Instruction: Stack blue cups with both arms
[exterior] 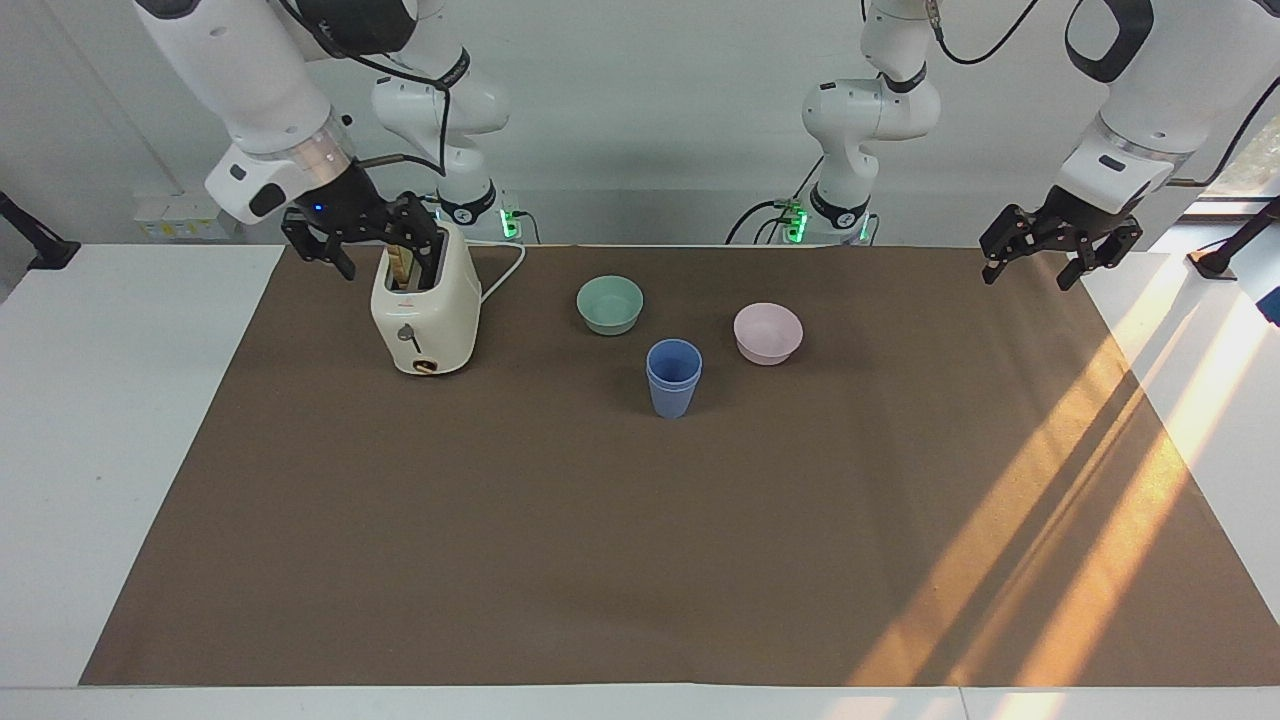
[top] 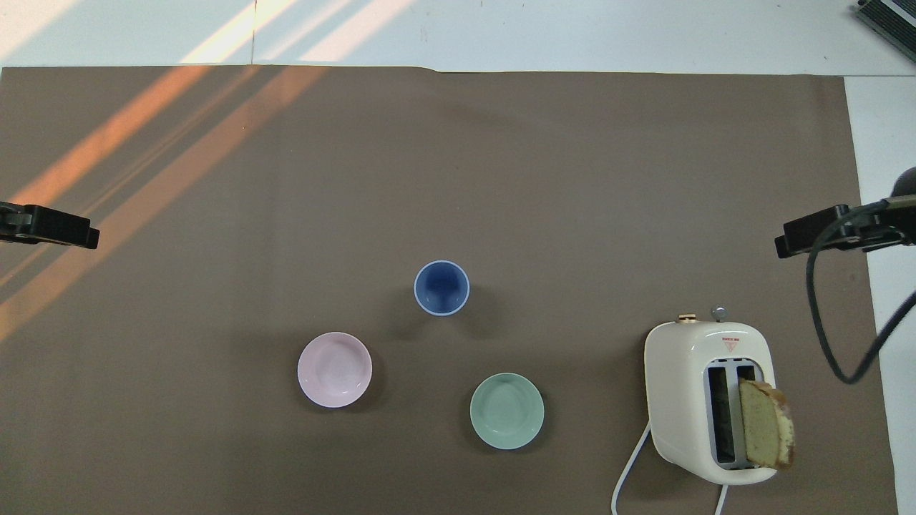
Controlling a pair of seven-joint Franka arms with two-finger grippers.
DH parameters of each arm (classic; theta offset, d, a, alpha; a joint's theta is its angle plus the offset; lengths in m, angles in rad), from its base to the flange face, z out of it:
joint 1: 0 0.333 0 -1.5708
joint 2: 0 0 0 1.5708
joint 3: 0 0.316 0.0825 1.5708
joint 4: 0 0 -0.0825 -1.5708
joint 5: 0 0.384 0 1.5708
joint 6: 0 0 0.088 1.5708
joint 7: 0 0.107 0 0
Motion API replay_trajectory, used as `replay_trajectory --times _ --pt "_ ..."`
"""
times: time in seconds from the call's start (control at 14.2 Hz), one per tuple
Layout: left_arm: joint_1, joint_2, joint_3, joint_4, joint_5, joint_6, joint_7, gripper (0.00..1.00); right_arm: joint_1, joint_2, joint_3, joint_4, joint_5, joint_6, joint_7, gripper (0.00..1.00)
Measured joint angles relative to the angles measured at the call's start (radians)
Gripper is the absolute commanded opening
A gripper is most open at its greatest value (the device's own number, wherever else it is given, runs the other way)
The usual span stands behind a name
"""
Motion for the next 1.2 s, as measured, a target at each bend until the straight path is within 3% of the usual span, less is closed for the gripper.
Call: replay_trajectory --times 0.28,0.78,1.2 --pt "0.0 0.0 0.0 0.0 0.0 0.0 0.0 1.0 -0.001 -0.052 -0.039 -0.01 0.0 -0.035 0.002 1.0" --pt "0.0 0.0 0.0 0.0 0.0 0.0 -0.001 1.0 0.005 -0.057 -0.025 -0.096 0.0 0.044 0.043 1.0" --pt "0.0 0.0 0.0 0.0 0.0 0.0 -0.002 1.0 0.005 -0.058 -0.021 -0.103 0.0 0.046 0.043 1.0"
